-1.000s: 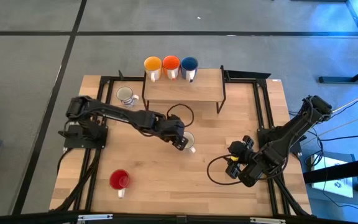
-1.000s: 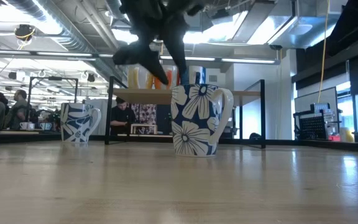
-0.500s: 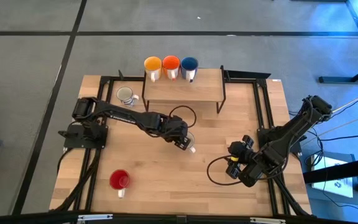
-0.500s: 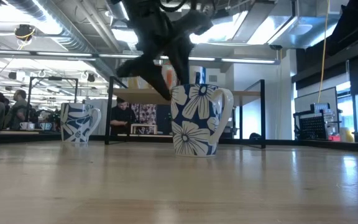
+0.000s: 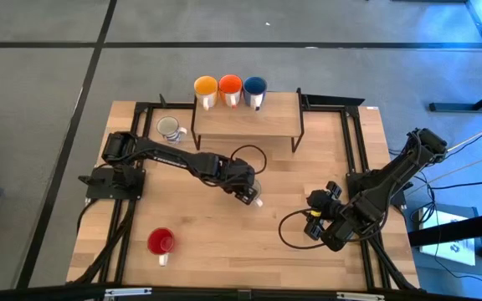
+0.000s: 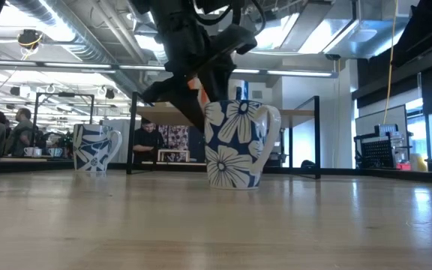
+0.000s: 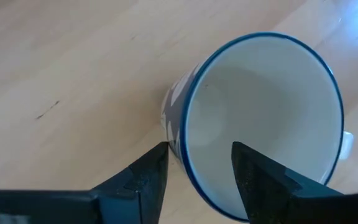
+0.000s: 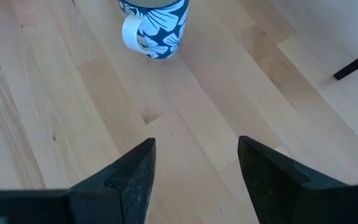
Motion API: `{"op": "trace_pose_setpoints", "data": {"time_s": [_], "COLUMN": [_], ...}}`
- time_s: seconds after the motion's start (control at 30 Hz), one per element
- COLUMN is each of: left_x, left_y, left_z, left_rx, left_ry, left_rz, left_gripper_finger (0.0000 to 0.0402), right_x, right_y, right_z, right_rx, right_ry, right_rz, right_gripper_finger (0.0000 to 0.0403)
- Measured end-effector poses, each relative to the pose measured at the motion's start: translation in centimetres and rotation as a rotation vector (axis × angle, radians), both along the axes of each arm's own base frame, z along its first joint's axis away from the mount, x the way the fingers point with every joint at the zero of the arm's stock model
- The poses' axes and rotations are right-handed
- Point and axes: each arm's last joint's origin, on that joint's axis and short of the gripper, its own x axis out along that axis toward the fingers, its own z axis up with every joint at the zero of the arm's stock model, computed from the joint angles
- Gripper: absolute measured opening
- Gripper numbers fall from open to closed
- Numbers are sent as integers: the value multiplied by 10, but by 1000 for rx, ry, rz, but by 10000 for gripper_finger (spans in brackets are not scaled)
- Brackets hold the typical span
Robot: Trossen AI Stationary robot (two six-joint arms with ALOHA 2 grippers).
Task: Place coffee mugs
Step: Put the bottom blue patterned mug on the shelf
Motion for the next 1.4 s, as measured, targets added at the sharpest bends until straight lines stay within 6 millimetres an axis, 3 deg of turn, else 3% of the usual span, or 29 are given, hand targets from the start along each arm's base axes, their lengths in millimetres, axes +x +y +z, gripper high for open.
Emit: {"op": "trace_pose_setpoints", "data": {"time_s": [0.43, 0.57, 0.7, 0.87, 1.1, 1.4], "left_x": [-1, -2, -10, -34, -93, -157], "left_y": [-1, 0, 2, 7, 33, 74], "left_z": [-1, 2, 18, 57, 118, 157], "left_rx": [62, 78, 99, 151, 236, 334], "left_ry": [15, 12, -7, -53, -98, -95], "left_rz": [-165, -197, -210, -238, -209, -127], "left_gripper_finger": [20, 18, 19, 18, 18, 18], "right_x": [0, 0, 0, 1, 8, 26], "right_y": [0, 0, 0, 0, -11, -37], "right_z": [0, 0, 0, 0, 0, 0], "right_rx": [0, 0, -1, -12, -12, -11], "right_ry": [0, 0, 0, -15, -9, 19], "right_rz": [0, 0, 0, -6, -59, -141], "right_gripper_finger": [215, 215, 215, 215, 215, 215]}}
